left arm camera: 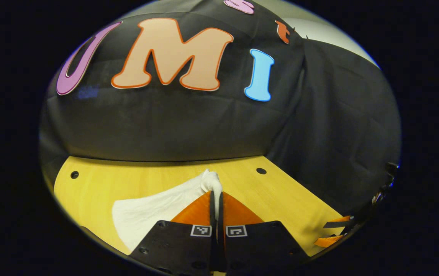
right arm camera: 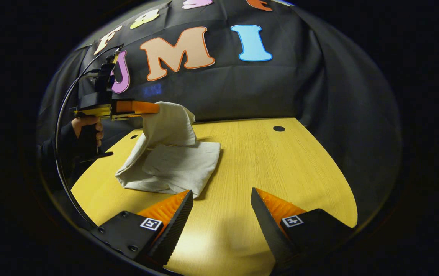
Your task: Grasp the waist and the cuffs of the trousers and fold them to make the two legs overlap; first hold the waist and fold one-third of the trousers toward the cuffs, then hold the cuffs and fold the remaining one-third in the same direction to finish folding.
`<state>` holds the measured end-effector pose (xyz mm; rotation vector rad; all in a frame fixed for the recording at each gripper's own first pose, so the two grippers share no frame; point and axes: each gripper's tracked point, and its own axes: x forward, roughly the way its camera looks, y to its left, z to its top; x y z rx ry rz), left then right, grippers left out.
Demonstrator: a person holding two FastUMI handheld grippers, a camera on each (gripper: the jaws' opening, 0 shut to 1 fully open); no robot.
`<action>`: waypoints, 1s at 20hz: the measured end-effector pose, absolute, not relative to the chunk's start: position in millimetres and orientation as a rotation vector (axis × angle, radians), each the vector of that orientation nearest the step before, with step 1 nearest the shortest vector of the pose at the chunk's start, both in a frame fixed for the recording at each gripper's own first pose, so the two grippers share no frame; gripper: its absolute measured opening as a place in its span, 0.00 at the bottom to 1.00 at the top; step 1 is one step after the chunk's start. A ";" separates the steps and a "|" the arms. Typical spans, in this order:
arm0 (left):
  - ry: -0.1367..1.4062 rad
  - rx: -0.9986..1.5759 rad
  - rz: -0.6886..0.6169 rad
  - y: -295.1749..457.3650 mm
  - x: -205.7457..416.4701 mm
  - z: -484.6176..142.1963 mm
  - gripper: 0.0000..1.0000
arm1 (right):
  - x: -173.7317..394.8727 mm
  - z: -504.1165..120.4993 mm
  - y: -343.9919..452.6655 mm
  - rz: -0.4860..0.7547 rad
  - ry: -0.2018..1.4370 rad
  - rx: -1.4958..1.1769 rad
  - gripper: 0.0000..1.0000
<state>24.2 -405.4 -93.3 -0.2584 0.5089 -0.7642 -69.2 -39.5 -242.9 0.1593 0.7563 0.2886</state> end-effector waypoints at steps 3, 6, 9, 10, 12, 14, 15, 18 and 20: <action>0.554 -0.241 -0.790 -428.4 -2.7 -115.9 0.00 | -67.6 -244.4 -45.8 0.289 0.754 0.170 0.94; 0.611 -0.236 -0.798 -437.5 -31.7 -140.9 0.00 | -63.7 -243.6 -47.4 0.308 0.744 0.178 0.98; 0.617 -0.220 -0.812 -438.1 -55.7 -148.8 0.10 | -56.4 -239.1 -46.8 0.336 0.730 0.182 0.94; 0.600 -0.218 -0.814 -440.3 -58.4 -147.9 0.21 | -54.3 -237.4 -46.2 0.344 0.724 0.184 0.97; 0.562 -0.214 -0.803 -432.2 -63.0 -138.7 0.46 | -46.6 -230.5 -40.5 0.364 0.711 0.192 0.97; 0.513 -0.186 -0.766 -413.7 -59.0 -123.4 0.88 | -37.0 -219.4 -32.9 0.377 0.678 0.186 0.97; 0.483 -0.176 -0.743 -401.9 -55.1 -114.6 0.96 | -29.3 -211.6 -30.7 0.373 0.651 0.176 0.97; 0.390 -0.154 -0.628 -346.2 -33.5 -82.7 0.98 | -10.5 -178.5 -15.9 0.359 0.564 0.169 0.97; 0.284 -0.108 -0.486 -280.7 -16.5 -48.7 0.98 | 4.3 -135.8 4.6 0.350 0.472 0.180 0.97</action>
